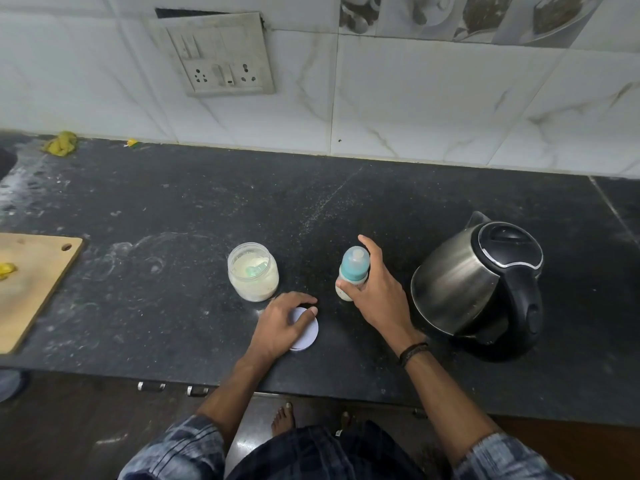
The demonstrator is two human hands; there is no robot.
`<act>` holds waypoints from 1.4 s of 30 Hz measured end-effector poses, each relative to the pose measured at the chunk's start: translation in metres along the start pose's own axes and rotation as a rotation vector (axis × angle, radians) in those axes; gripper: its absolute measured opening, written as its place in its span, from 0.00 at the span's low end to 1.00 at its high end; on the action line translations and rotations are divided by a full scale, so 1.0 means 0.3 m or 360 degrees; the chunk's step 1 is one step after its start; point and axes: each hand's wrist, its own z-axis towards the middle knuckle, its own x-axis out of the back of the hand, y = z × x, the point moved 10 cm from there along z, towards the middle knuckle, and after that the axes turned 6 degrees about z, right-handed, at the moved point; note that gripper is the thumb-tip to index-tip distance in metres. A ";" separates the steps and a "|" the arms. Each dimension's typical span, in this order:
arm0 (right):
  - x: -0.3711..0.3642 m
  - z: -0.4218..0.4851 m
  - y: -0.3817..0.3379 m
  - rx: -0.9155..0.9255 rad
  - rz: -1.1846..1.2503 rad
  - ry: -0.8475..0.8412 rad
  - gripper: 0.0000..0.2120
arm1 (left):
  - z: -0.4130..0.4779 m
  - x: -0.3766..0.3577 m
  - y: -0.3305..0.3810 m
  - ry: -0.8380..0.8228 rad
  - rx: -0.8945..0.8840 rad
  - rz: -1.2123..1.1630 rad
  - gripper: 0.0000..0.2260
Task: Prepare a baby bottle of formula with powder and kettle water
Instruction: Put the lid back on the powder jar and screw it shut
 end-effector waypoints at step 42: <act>-0.262 -0.208 0.129 -0.0027 0.0146 -0.0450 0.24 | -0.154 0.020 0.015 -0.0166 0.0260 0.0230 0.49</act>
